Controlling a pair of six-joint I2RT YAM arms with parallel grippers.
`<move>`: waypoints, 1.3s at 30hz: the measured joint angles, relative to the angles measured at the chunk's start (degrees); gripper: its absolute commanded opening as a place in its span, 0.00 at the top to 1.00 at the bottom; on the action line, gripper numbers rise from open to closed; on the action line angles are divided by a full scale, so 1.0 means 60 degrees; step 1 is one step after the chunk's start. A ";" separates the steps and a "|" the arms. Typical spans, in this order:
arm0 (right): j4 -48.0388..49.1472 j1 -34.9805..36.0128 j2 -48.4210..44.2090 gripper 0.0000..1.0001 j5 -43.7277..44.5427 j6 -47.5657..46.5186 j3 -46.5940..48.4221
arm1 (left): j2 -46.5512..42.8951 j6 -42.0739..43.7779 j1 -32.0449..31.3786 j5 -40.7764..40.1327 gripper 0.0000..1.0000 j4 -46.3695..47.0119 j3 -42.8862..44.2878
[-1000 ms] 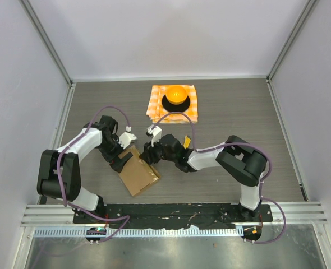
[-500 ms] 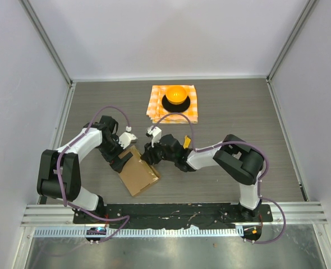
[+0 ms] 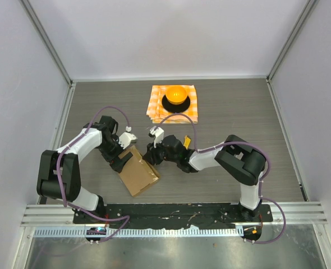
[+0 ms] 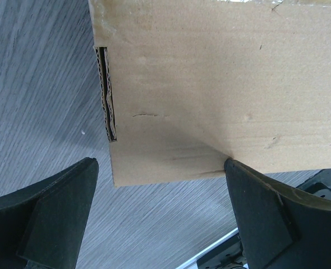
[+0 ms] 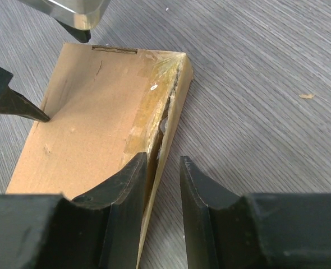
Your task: Unpack the express box
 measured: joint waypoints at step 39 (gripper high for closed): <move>0.0605 0.0452 0.1636 0.99 0.0393 -0.0025 0.1377 | 0.0029 0.0433 0.0040 -0.0299 0.00 -0.0452 -0.0044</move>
